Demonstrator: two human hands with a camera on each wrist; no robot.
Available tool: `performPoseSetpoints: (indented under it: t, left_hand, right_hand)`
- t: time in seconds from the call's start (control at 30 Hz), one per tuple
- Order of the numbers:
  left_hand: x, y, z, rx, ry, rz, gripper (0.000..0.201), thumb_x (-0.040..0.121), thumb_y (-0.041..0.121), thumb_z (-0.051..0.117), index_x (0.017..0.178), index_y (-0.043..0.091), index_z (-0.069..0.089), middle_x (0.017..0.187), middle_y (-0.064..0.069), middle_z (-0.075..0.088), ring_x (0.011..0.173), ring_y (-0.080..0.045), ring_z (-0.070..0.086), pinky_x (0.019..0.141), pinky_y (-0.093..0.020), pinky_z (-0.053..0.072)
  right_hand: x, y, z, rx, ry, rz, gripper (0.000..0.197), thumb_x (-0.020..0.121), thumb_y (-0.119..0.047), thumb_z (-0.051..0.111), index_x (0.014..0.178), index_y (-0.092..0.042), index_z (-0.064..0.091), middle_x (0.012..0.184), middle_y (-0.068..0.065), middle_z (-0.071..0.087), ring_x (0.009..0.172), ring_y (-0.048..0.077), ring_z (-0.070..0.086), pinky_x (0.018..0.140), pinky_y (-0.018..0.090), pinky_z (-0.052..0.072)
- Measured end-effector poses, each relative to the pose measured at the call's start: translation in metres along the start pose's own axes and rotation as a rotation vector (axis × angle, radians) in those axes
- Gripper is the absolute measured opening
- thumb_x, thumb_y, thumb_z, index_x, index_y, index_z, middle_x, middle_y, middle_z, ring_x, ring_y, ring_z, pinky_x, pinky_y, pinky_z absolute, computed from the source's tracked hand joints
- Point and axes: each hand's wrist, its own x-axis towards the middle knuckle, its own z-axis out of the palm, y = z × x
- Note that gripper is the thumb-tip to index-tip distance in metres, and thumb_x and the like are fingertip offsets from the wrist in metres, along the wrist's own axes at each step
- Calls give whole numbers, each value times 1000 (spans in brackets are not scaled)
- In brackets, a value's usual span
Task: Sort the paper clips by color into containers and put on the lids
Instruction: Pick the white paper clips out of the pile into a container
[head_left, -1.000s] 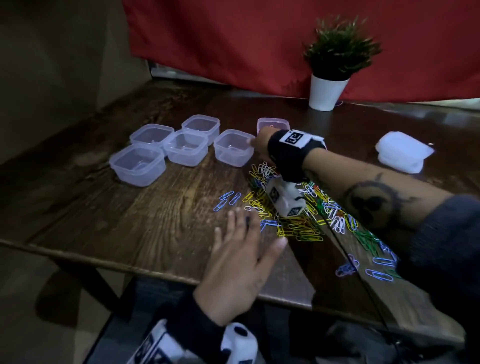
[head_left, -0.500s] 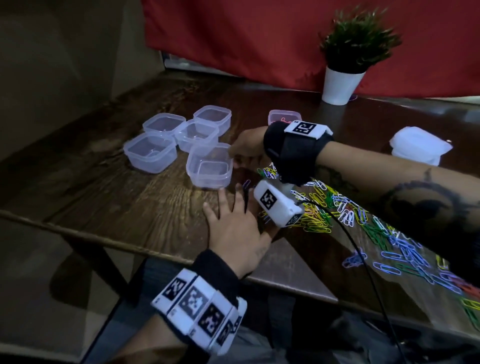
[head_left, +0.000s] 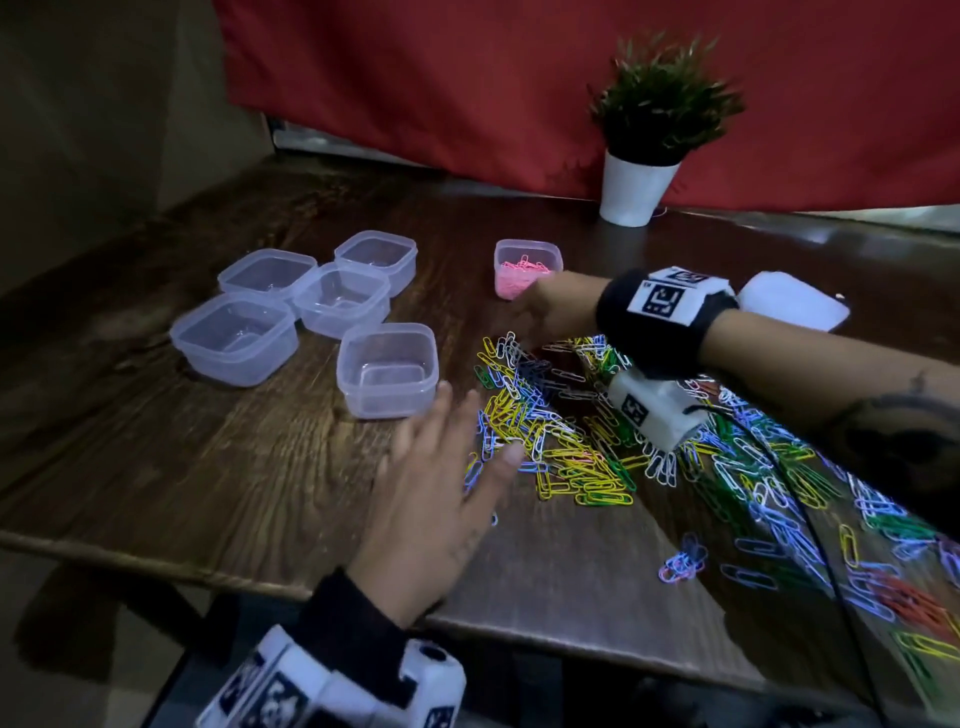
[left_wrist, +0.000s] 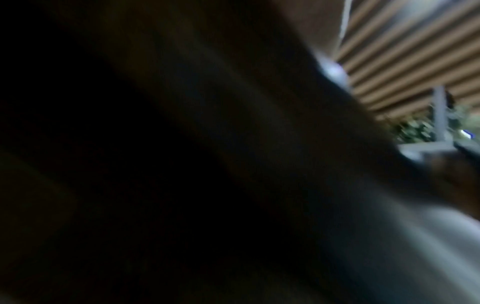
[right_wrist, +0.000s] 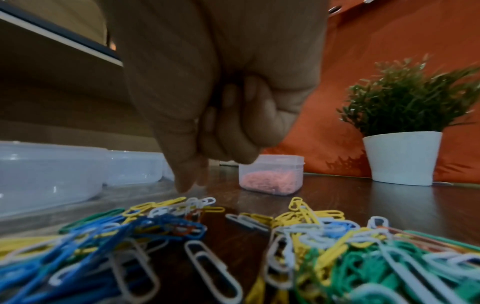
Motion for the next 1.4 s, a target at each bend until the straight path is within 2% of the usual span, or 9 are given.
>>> performPoseSetpoints:
  t: [0.13,0.23,0.4,0.63,0.83,0.97,1.07,1.27,1.4]
  left_hand:
    - [0,-14,-6,37,83,-34,107,65,86,-10,144,27,32,154,6,22,133,-16,22,107,-34,22]
    - [-4,-19,2,29,148,3,94,78,79,1,139,22,43,149,1,33,130,-21,31,104,-40,29]
    - [0,-24,2,-96,225,6,85,86,72,8,130,15,52,138,-4,48,129,-23,39,105,-44,32]
    - [-1,-22,1,-59,198,9,81,86,69,9,128,17,53,136,0,50,126,-21,39,103,-47,35]
    - [-2,-17,-11,-93,191,63,76,85,72,21,117,16,61,118,1,59,109,-23,52,94,-33,37]
    - [20,11,-57,-17,-39,78,45,85,52,46,107,17,65,102,-2,66,97,-20,59,84,-30,41]
    - [62,32,-75,88,-253,38,16,89,26,59,96,14,68,94,-7,69,91,-22,62,78,-28,45]
    - [126,40,-42,542,-377,-83,31,93,15,52,122,3,55,122,-15,59,110,-29,57,75,-28,42]
    - [143,32,-30,604,-441,-123,30,95,15,50,119,-1,57,121,-17,59,109,-29,58,75,-28,42]
  right_hand:
    - [21,-6,0,-33,-44,-127,45,82,-10,66,126,-16,58,113,4,64,100,18,56,57,4,31]
    - [30,-6,0,-115,-48,-136,39,81,-15,68,119,-12,61,100,3,60,89,16,50,53,17,30]
    - [30,11,2,-34,-11,-132,27,85,-17,64,110,-7,65,87,-2,52,83,10,44,52,3,29]
    - [27,17,11,-7,-30,-89,26,81,-19,68,101,-3,67,92,8,62,81,14,46,54,9,27]
    - [24,18,13,140,-94,-9,20,82,-17,67,99,-6,68,91,4,60,84,15,50,64,24,38]
    - [11,21,6,283,-73,78,9,86,-20,63,79,-15,59,63,-2,48,55,11,42,42,15,35]
    - [-5,24,2,463,-94,92,14,90,-13,55,76,-14,55,59,0,41,49,11,34,33,13,28]
    - [-39,29,9,812,-34,127,24,92,-10,47,69,-15,47,58,2,35,40,10,31,35,14,21]
    - [-66,25,13,1187,23,137,25,93,-1,40,71,-12,46,42,-8,45,32,2,31,29,9,20]
